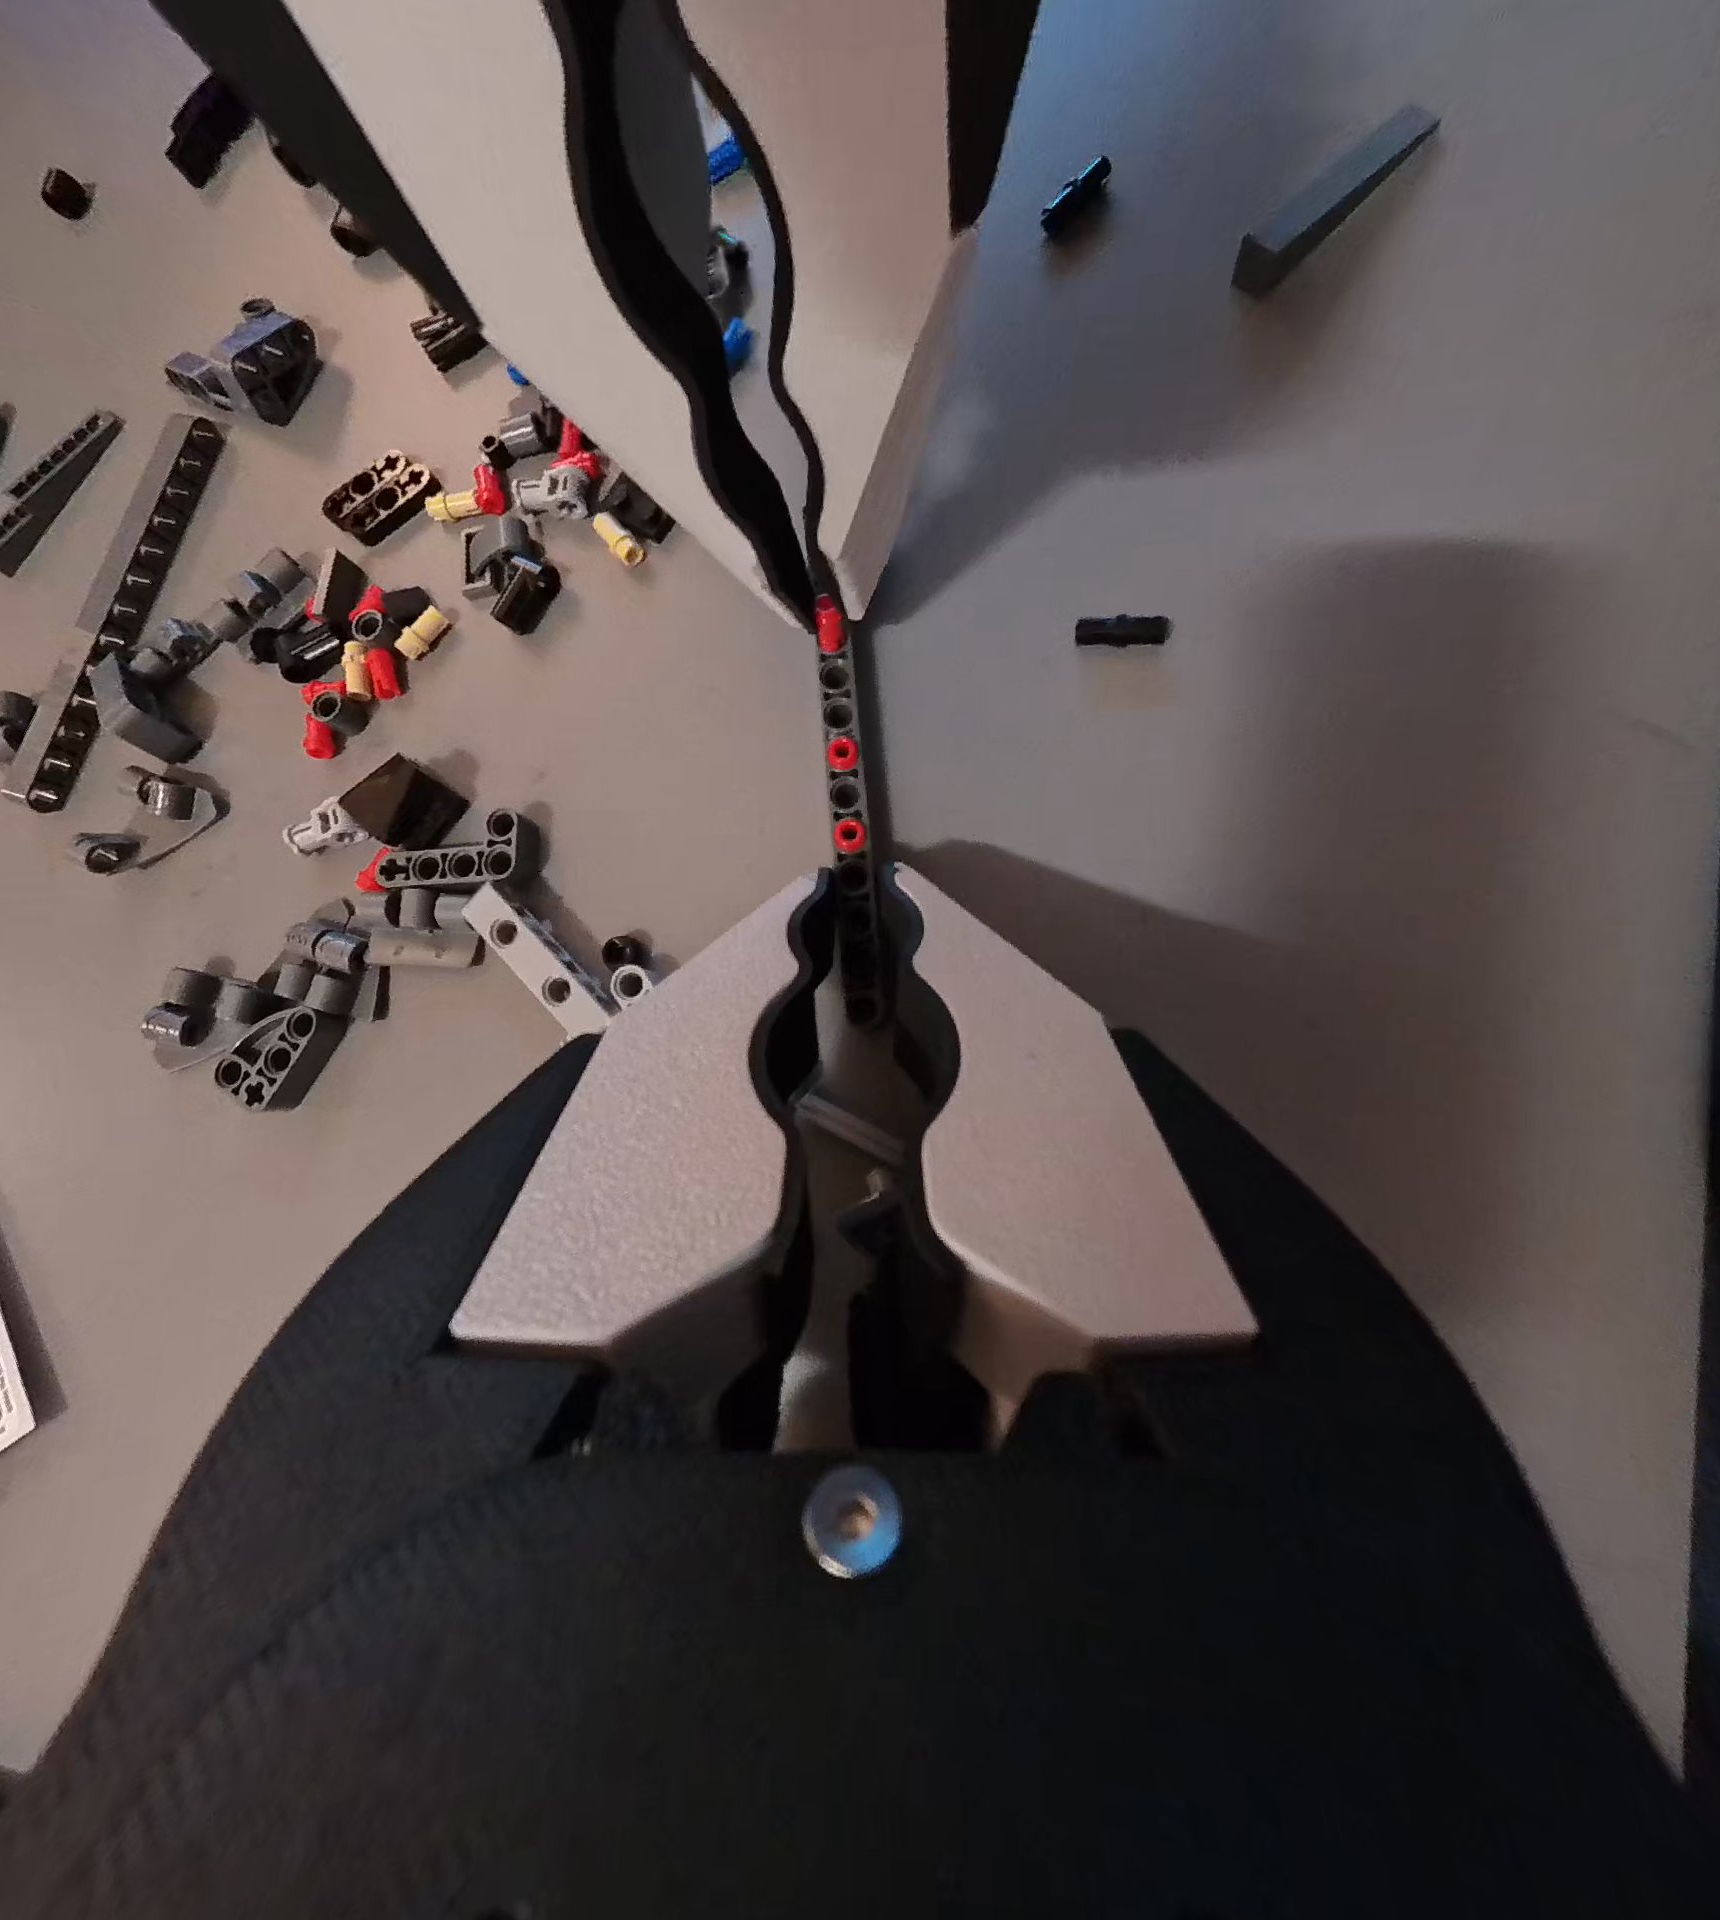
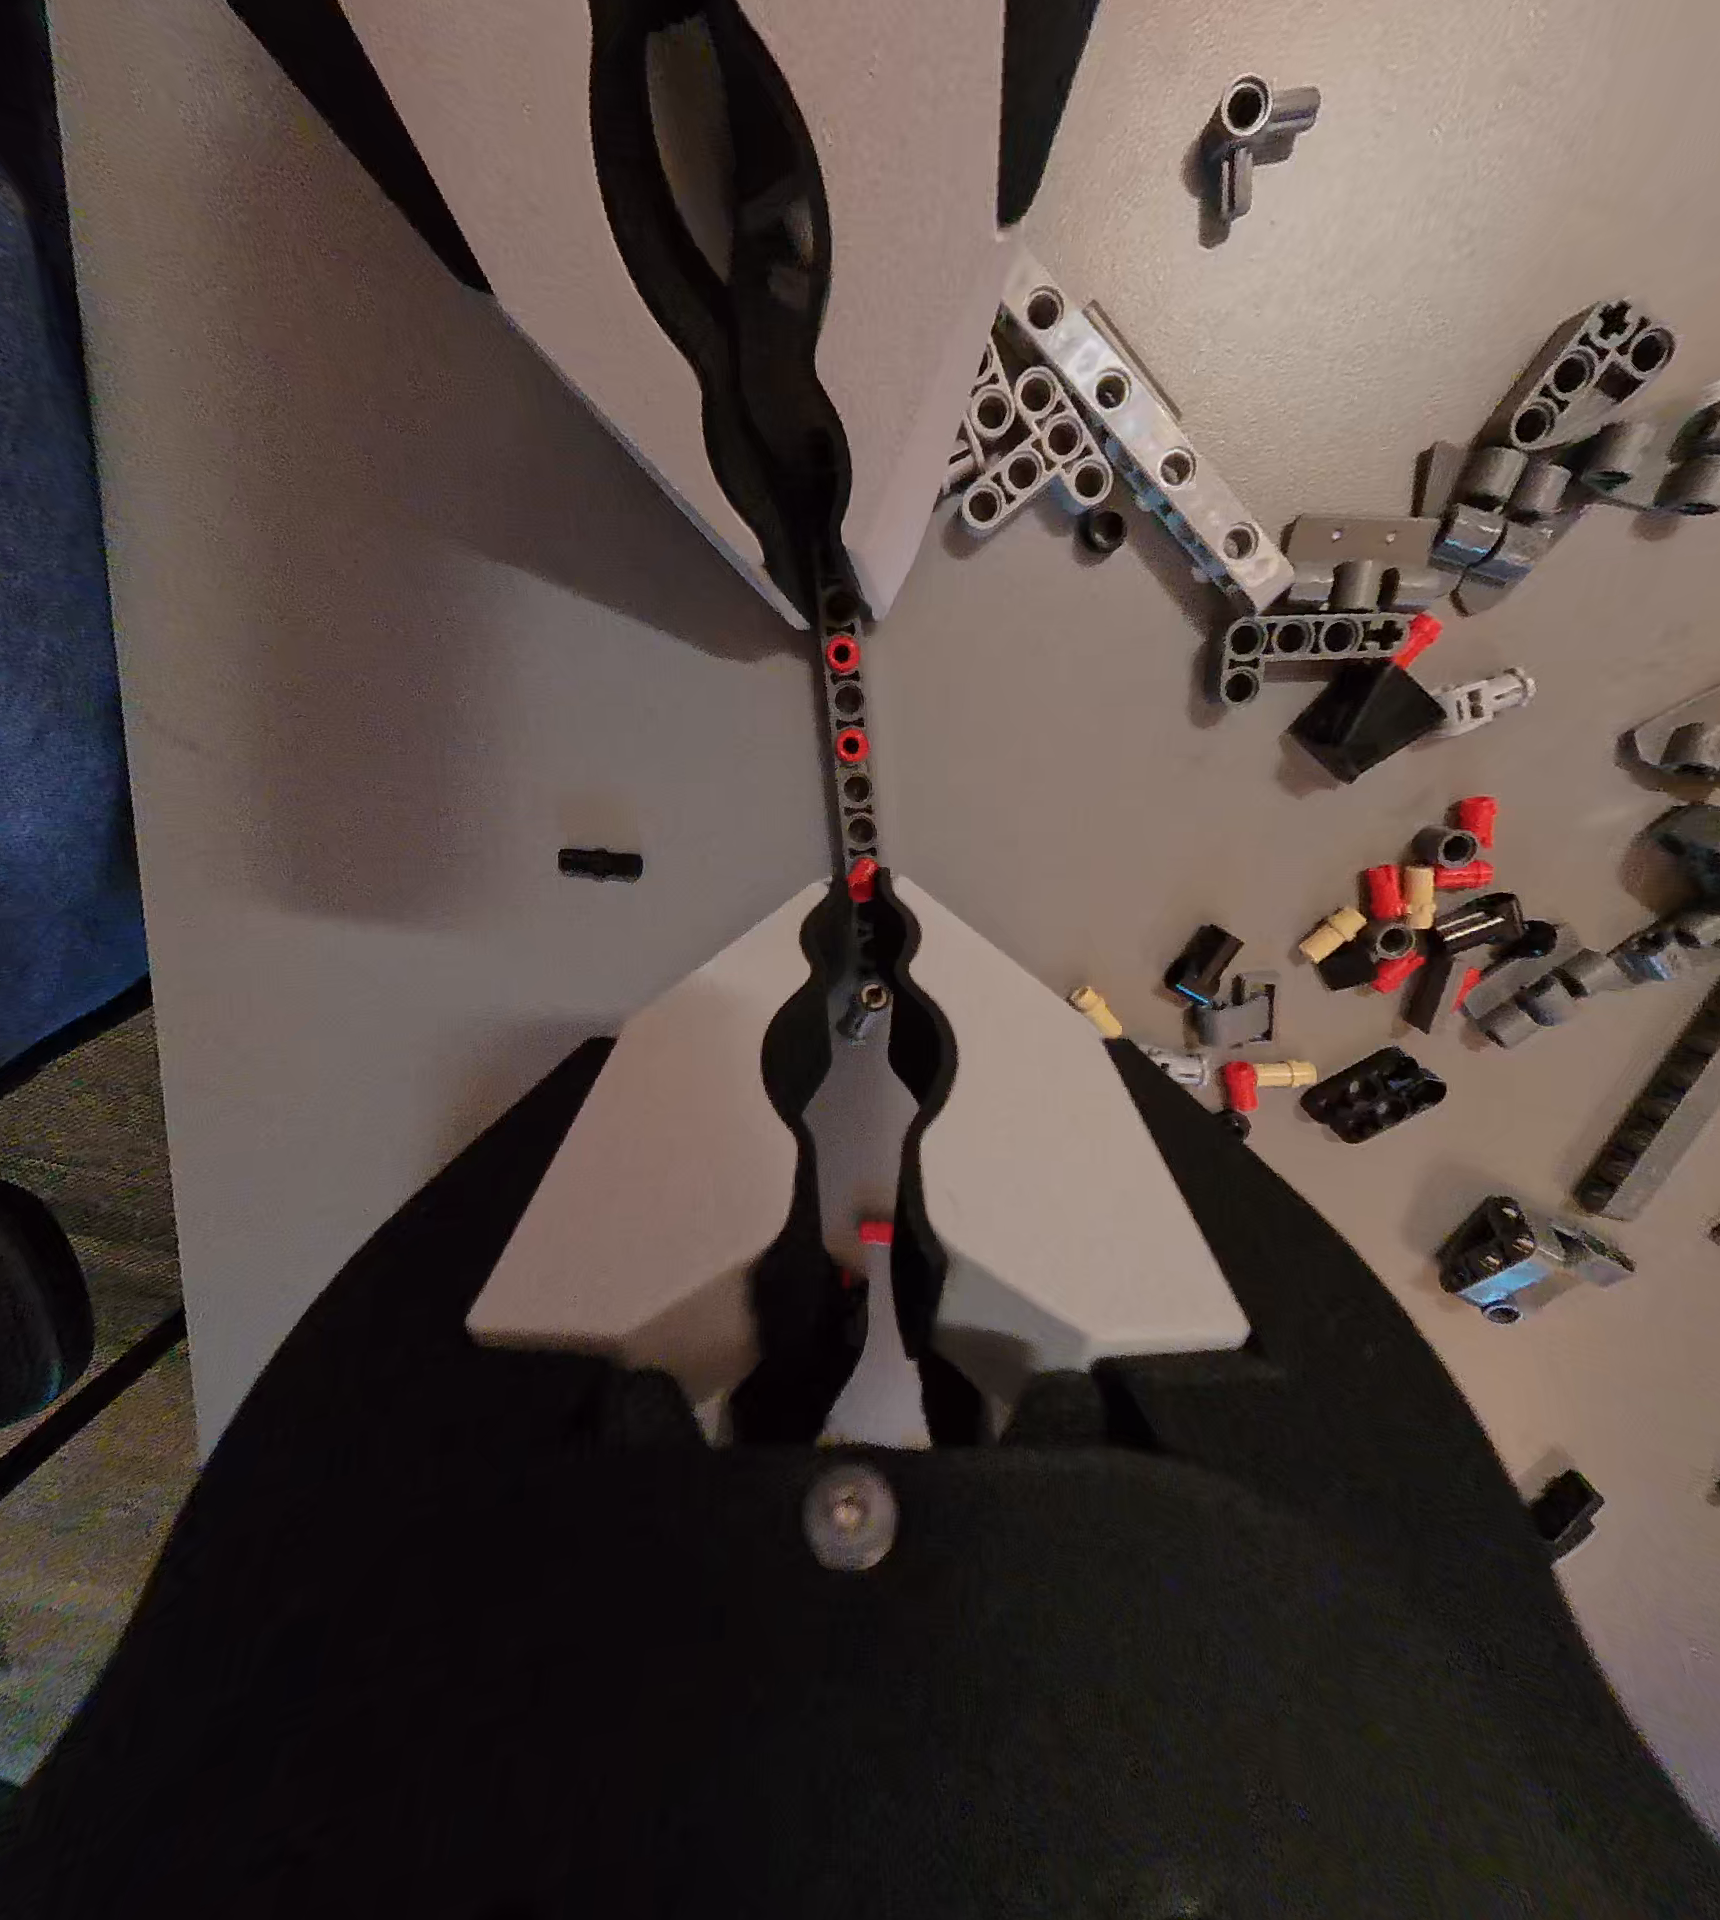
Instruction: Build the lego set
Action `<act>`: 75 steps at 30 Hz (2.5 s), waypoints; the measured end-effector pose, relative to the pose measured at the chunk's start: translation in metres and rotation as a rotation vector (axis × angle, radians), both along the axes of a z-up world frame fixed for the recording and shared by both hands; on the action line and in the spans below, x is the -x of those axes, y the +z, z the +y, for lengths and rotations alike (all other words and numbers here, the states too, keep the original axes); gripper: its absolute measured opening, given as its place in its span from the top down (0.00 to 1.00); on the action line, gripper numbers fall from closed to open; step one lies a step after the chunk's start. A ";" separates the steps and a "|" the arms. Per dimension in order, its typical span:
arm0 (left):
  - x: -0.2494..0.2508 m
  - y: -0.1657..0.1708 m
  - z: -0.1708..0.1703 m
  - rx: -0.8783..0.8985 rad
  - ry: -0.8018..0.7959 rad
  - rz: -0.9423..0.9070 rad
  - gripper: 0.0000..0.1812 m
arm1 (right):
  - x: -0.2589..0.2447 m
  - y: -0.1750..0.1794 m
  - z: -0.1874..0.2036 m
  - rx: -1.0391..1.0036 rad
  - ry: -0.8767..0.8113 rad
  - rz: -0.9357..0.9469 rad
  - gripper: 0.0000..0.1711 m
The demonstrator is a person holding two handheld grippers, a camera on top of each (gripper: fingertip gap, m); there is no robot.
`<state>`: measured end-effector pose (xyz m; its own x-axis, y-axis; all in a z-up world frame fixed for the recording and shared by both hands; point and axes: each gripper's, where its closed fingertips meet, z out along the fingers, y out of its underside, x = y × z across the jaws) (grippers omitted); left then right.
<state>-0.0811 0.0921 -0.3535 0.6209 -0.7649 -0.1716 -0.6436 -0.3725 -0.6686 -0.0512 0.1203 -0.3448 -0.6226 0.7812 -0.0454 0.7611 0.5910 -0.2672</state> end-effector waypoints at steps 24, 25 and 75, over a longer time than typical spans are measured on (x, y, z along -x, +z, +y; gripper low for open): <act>-0.002 0.000 -0.001 -0.034 -0.024 -0.003 0.97 | -0.001 0.000 -0.002 -0.023 -0.076 -0.049 1.00; -0.002 0.000 -0.001 -0.035 -0.023 -0.005 0.97 | -0.001 0.000 -0.002 -0.024 -0.078 -0.052 1.00; -0.002 0.000 -0.002 -0.028 -0.014 -0.020 0.97 | 0.003 -0.005 -0.004 -0.084 -0.099 -0.212 1.00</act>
<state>-0.0789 0.0906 -0.3538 0.6134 -0.7689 -0.1802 -0.6349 -0.3444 -0.6916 -0.0544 0.1158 -0.3495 -0.5262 0.8446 -0.0991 0.8503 0.5240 -0.0490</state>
